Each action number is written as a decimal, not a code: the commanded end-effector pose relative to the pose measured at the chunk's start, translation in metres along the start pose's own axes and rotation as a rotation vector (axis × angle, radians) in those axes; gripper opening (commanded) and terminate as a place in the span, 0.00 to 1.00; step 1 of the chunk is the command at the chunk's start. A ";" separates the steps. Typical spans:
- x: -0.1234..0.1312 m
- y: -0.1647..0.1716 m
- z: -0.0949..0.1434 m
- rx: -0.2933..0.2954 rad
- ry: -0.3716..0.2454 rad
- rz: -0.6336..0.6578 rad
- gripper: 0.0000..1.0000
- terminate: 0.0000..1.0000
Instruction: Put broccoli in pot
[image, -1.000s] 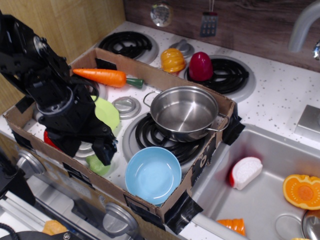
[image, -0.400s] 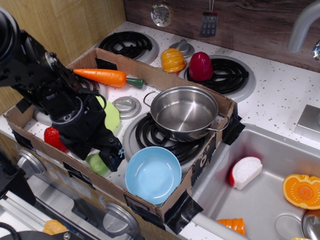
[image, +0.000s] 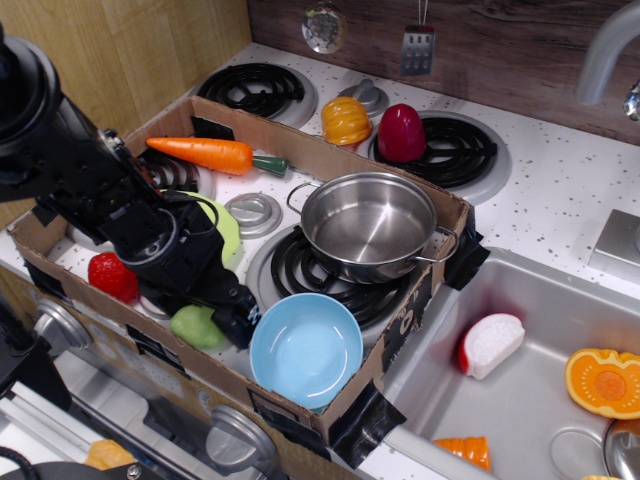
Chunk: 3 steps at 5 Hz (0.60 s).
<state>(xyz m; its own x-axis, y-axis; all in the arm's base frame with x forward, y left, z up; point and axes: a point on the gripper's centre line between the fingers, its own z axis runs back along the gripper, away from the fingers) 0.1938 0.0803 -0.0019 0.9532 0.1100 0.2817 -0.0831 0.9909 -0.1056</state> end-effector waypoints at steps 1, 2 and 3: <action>0.002 0.001 0.001 0.025 0.001 -0.005 0.00 0.00; 0.009 0.006 0.014 0.059 0.006 -0.031 0.00 0.00; 0.020 0.014 0.033 0.110 0.012 -0.043 0.00 0.00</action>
<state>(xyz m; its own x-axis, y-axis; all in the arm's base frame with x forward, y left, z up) 0.1949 0.0994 0.0251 0.9674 0.0768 0.2415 -0.0770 0.9970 -0.0086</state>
